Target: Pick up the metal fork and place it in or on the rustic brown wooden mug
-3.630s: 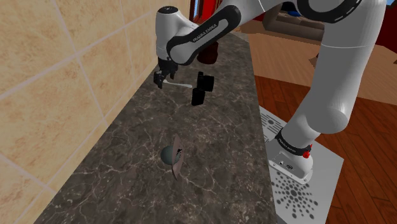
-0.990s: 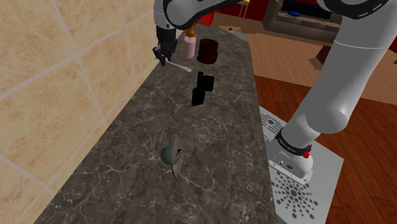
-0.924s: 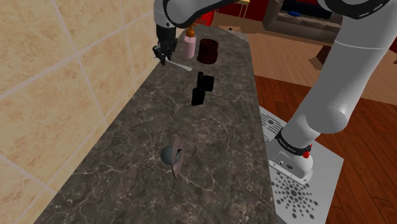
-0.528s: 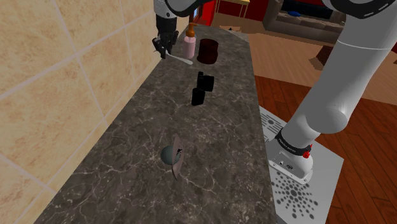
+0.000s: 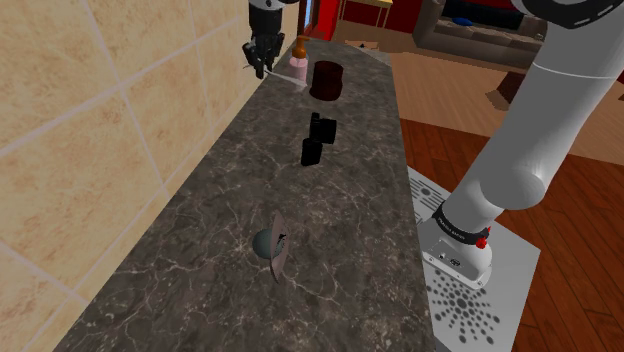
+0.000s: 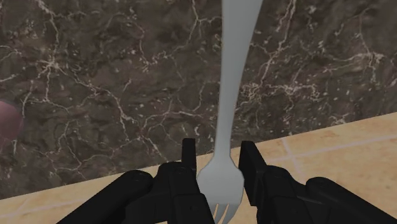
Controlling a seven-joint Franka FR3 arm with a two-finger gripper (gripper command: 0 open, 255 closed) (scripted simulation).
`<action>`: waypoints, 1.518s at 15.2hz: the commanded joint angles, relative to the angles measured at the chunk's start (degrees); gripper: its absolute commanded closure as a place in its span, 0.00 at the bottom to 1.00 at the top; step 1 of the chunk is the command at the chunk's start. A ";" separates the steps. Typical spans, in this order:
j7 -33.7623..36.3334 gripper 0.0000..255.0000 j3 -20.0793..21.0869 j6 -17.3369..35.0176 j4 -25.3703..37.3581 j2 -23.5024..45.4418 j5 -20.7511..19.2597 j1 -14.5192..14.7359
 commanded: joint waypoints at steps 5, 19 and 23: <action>-7.65 1.00 -2.93 1.87 -1.48 -0.50 1.38 -4.46; -25.77 1.00 -9.30 2.77 5.48 5.85 4.77 -15.00; -30.64 1.00 -10.67 1.89 10.30 9.54 5.91 -18.09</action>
